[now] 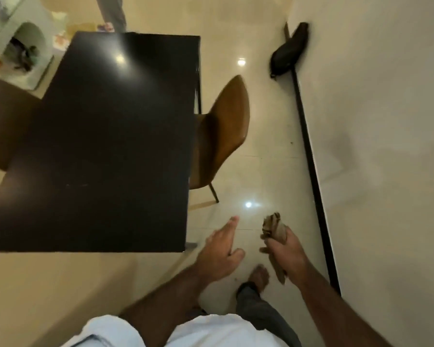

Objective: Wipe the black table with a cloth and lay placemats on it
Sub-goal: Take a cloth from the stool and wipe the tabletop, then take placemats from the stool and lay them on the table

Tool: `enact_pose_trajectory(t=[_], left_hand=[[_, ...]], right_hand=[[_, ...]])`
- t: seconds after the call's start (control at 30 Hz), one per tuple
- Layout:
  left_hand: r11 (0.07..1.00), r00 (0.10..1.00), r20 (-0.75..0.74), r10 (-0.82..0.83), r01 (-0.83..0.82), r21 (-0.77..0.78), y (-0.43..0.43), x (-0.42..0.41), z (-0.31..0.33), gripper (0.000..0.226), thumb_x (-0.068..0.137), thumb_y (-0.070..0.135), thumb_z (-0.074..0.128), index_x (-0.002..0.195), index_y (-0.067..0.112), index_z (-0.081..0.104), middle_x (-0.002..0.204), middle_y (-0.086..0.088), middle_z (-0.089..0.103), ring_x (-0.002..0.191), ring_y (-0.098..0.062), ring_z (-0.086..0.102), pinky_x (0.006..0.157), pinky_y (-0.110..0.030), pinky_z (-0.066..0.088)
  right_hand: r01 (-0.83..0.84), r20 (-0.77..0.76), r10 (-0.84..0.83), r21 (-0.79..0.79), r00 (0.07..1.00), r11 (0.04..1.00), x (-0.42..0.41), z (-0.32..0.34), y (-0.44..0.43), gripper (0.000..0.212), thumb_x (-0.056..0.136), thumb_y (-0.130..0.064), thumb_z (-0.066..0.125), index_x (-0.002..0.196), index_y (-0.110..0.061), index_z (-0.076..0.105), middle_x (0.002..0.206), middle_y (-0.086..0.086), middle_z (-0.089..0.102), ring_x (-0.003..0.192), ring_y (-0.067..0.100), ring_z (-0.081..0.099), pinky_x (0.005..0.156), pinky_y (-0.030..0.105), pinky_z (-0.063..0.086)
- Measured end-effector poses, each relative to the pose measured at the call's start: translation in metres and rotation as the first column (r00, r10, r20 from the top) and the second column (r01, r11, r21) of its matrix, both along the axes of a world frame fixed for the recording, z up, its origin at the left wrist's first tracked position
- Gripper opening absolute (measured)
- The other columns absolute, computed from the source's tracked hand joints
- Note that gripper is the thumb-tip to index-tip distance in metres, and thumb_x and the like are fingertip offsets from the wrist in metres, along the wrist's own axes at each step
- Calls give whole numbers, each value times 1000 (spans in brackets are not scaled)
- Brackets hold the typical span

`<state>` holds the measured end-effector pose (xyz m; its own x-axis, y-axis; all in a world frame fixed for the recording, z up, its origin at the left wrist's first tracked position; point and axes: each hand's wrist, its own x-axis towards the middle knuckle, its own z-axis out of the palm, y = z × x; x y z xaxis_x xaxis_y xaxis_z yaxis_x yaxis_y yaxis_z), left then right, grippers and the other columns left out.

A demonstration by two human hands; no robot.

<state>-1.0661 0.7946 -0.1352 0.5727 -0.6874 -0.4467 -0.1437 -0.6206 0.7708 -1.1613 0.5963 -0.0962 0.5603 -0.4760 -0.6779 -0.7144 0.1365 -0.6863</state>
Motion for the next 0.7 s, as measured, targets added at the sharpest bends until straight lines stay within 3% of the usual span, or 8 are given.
enact_pose_trajectory(t=[0.07, 0.13, 0.2, 0.3, 0.47, 0.6, 0.7], left_hand=[[974, 976, 168, -137, 102, 203, -19, 29, -9, 91, 102, 55, 53, 178, 36, 7, 186, 7, 13, 172, -20, 14, 139, -50, 14], [934, 951, 204, -235, 163, 317, -47, 51, -14, 88, 105, 56, 52, 178, 26, 14, 186, 0, 16, 172, -24, 16, 138, -50, 16], [914, 943, 203, -263, 177, 365, -76, 66, -18, 84, 108, 55, 54, 178, 23, 21, 185, -3, 22, 170, -25, 21, 137, -48, 20], [882, 938, 184, -294, 193, 429, -133, 83, -23, 82, 110, 57, 53, 178, 21, 23, 185, -4, 23, 171, -26, 22, 138, -47, 22], [868, 929, 202, -311, 191, 458, -216, 105, -30, 87, 110, 65, 49, 179, 22, 18, 187, -5, 16, 172, -28, 18, 137, -50, 23], [864, 914, 245, -323, 178, 471, -281, 146, -34, 94, 108, 71, 47, 179, 21, 10, 187, -8, 8, 173, -31, 12, 137, -53, 19], [861, 894, 310, -325, 144, 487, -336, 201, -38, 98, 107, 72, 44, 179, 18, 5, 188, -10, 2, 173, -32, 6, 139, -55, 14]], right_hand=[[-223, -134, 193, -271, 972, 936, 0, 4, -42, 50, 96, -4, 72, 141, -21, 62, 116, 8, 76, 100, 30, 75, 81, 42, 62], [-406, -297, 302, -406, 906, 819, -3, 3, -90, 47, 94, -15, 72, 136, -27, 54, 107, 6, 73, 94, 31, 73, 75, 37, 56], [-525, -402, 356, -475, 844, 706, -4, -3, -132, 34, 95, -21, 70, 126, -21, 55, 103, 6, 73, 94, 33, 73, 77, 40, 59], [-648, -493, 427, -505, 758, 570, -3, -7, -194, 25, 97, -27, 67, 121, -25, 60, 110, 2, 75, 100, 30, 73, 85, 41, 62], [-723, -539, 485, -558, 689, 407, 30, -11, -279, 34, 96, -28, 67, 129, -35, 64, 121, -5, 76, 108, 27, 74, 89, 38, 59], [-726, -542, 512, -628, 666, 280, 100, -14, -341, 55, 95, -27, 70, 148, -35, 59, 137, -6, 72, 123, 27, 69, 97, 39, 54], [-717, -536, 518, -652, 666, 248, 174, -19, -383, 64, 96, -25, 71, 156, -32, 52, 150, -3, 66, 134, 28, 64, 106, 44, 52]])
